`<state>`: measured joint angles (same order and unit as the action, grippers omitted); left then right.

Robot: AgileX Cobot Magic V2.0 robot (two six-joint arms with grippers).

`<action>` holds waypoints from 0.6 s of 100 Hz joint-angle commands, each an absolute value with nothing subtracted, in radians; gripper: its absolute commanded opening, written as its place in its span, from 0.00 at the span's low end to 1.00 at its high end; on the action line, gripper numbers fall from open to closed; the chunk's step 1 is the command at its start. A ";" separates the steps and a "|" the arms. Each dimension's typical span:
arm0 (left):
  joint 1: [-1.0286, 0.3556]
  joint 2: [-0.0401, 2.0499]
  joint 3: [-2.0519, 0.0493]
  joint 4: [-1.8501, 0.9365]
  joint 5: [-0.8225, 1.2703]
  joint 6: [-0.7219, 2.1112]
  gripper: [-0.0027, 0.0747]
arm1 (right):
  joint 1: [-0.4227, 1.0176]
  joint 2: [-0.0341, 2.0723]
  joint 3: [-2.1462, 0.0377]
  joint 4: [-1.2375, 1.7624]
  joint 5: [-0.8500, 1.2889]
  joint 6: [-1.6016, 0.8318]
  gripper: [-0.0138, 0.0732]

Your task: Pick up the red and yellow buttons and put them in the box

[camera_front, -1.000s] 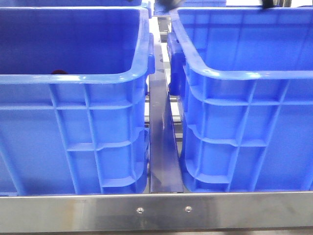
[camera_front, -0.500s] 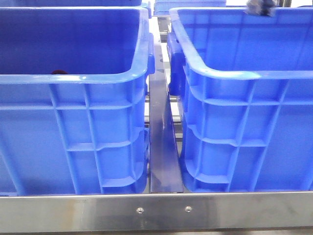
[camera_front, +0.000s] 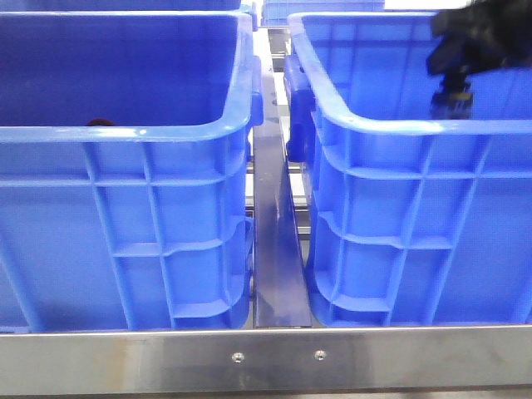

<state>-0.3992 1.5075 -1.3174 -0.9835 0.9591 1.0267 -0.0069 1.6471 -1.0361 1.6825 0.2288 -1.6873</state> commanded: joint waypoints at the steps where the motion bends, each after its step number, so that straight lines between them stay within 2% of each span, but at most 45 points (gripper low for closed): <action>1: -0.408 1.464 -1.351 -1.050 0.954 1.027 0.86 | -0.010 1.651 -1.097 1.743 0.273 -1.720 0.39; 27: -0.408 1.464 -1.351 -1.050 0.954 1.027 0.86 | -0.010 1.750 -1.157 1.770 0.273 -1.744 0.39; 60: -0.408 1.464 -1.351 -1.050 0.954 1.027 0.86 | -0.010 1.772 -1.157 1.774 0.293 -1.744 0.40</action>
<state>-0.3992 1.5075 -1.3174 -0.9835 0.9591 1.0267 -0.0069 1.8115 -1.1273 1.7524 0.2438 -1.7288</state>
